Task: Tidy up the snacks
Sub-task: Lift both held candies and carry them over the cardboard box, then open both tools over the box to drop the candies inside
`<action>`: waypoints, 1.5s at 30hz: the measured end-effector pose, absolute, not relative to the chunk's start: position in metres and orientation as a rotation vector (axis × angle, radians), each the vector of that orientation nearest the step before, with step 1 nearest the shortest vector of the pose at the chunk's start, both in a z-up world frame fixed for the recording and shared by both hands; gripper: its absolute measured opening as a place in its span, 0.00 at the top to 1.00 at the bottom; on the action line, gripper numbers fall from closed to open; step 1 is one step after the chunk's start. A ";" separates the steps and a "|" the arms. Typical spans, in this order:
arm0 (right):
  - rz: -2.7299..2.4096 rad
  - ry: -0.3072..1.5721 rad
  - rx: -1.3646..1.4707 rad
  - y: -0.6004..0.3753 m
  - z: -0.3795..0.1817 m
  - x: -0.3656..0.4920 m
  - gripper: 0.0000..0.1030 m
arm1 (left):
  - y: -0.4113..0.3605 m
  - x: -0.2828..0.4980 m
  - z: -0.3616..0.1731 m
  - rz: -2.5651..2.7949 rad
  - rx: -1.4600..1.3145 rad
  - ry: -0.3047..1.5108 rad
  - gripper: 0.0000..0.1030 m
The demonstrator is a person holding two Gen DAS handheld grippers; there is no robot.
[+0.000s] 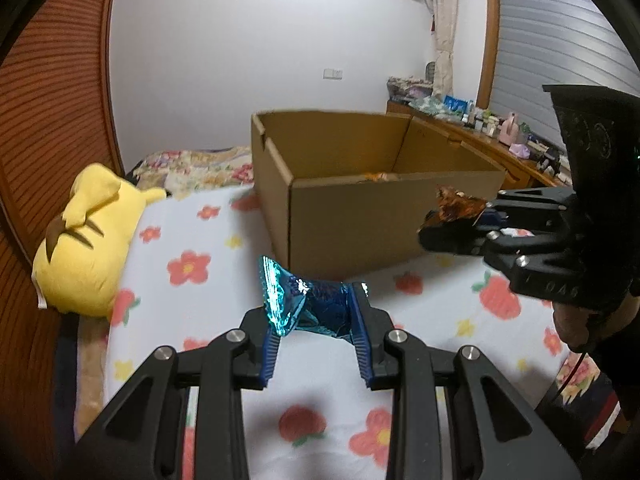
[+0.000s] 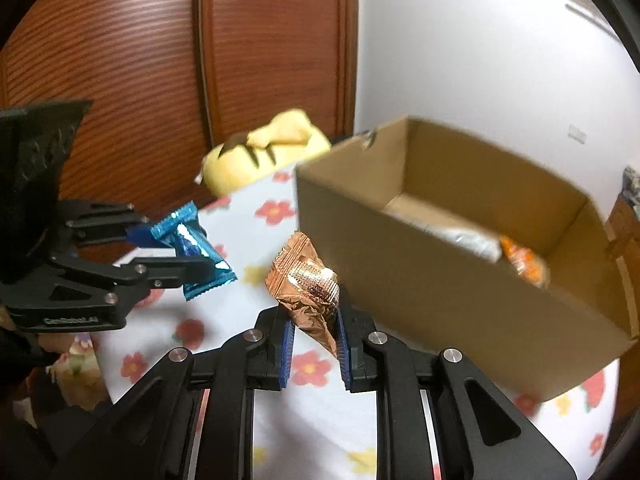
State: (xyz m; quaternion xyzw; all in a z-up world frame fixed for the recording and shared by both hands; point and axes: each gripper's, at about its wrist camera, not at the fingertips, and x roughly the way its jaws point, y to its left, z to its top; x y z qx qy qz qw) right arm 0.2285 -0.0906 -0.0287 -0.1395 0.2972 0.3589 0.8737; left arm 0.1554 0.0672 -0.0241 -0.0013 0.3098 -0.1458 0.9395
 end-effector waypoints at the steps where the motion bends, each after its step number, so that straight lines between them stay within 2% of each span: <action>1: 0.742 0.609 -0.286 -0.096 -0.022 0.228 0.84 | 0.065 0.158 -0.021 -0.300 -0.001 0.625 0.70; 14: 0.618 0.550 -0.277 -0.154 0.026 0.271 0.84 | 0.035 0.200 0.032 -0.314 0.040 0.531 0.70; 28: 0.566 0.612 -0.245 -0.190 0.008 0.320 0.84 | 0.002 0.260 0.022 -0.323 0.052 0.567 0.69; 32: 0.558 0.619 -0.222 -0.197 0.006 0.330 0.81 | -0.004 0.274 0.017 -0.327 0.043 0.574 0.69; 37: 0.543 0.631 -0.197 -0.202 -0.001 0.338 0.71 | -0.010 0.288 0.011 -0.325 0.036 0.591 0.68; 45: 0.516 0.629 -0.181 -0.207 -0.008 0.337 0.67 | -0.013 0.289 0.004 -0.302 0.053 0.596 0.65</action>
